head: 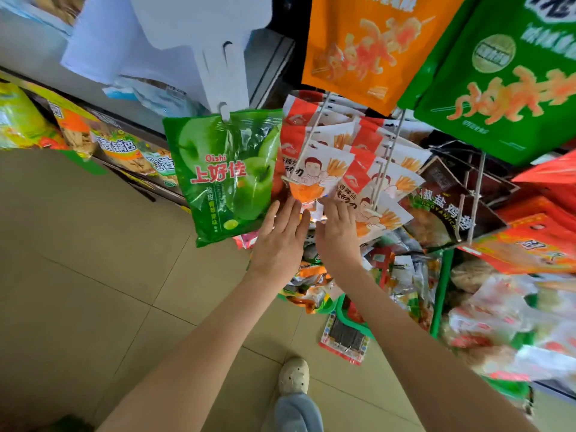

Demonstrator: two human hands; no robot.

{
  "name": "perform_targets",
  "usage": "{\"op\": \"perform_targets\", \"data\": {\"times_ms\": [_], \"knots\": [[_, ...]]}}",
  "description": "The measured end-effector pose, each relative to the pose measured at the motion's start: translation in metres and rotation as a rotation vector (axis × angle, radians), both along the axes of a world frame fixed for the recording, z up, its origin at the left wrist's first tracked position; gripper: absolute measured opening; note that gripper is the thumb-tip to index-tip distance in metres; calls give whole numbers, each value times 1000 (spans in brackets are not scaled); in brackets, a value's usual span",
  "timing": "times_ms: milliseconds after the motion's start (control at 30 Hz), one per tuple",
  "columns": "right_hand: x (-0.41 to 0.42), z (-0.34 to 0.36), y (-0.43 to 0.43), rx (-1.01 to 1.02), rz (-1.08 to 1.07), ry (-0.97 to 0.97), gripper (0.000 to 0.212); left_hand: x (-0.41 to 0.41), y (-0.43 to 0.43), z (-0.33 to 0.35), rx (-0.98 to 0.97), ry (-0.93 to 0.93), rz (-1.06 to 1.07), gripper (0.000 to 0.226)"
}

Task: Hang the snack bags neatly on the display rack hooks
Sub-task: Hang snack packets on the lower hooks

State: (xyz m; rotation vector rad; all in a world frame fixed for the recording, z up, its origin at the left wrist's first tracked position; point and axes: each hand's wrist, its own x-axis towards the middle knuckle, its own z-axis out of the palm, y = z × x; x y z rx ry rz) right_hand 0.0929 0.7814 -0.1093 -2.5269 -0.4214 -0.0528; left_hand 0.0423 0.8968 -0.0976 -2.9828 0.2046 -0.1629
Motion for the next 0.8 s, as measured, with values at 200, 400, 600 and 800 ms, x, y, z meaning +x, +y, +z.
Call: {"op": "perform_targets", "data": {"times_ms": [200,400,600,800], "knots": [[-65,-16,-72,8,-52,191,29,-23,-75,-24,-348,217,-2,36],[-122,-36,-165,-20,-196,350,21,-68,-157,-39,-335,563,-8,36],[-200,-71,-273,-1,-399,550,25,-126,-237,-71,-347,802,-63,38],[-270,-120,-362,43,-607,744,26,-164,-317,-117,-333,925,-66,47]]}}
